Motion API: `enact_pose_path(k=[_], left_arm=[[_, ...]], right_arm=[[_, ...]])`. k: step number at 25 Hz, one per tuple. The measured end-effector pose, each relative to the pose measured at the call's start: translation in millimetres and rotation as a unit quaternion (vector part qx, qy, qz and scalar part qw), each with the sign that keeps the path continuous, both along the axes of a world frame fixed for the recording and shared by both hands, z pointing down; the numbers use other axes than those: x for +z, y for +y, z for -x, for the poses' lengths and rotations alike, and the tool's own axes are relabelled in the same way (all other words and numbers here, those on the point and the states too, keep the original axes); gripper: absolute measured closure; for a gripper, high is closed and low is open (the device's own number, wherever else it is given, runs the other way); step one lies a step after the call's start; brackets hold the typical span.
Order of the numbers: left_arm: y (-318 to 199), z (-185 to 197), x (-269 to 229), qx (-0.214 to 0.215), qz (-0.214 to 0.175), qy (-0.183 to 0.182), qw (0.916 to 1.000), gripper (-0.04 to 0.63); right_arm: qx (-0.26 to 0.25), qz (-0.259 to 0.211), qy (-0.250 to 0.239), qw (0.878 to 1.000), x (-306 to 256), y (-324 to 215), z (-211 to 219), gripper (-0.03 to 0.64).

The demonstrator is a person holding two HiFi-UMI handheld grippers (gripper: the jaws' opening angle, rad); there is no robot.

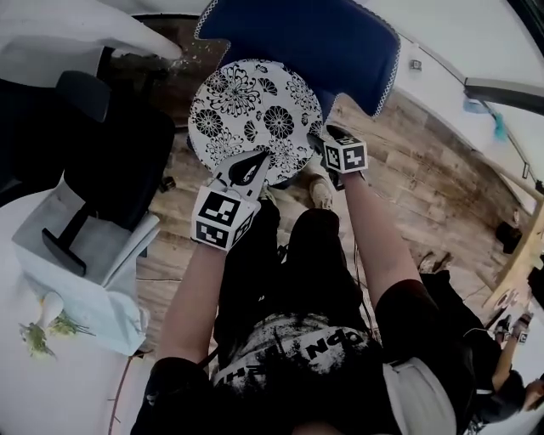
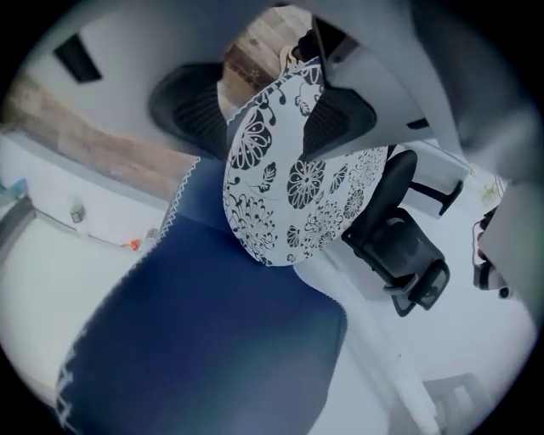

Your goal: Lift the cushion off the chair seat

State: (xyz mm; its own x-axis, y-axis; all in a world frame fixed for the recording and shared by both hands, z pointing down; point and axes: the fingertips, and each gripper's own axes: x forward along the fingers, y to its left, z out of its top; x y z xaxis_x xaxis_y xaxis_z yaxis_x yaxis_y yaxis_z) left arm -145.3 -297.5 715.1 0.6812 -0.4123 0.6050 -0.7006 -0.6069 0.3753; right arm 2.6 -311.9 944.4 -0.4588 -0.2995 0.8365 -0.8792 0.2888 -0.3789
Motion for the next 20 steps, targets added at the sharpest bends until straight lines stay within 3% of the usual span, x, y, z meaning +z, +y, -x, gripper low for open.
enact_pose_path(k=[12,16,20], left_arm=[[-3.4,-1.5,24.1,0.007,0.013,-0.006,0.9999,0.581],[-2.4,-2.9,25.6,0.010,0.014,-0.008,0.9998,0.581],[-2.9,-1.9,24.8,0.002,0.025,0.006,0.9997,0.581]], right_arm=[[0.019,0.071,-0.026,0.997,55.1,8.2,11.3,0.358],[0.009,0.058,-0.008,0.998,52.2,9.0,9.2,0.510],[0.004,0.050,-0.004,0.999,47.6,10.3,11.0,0.543]])
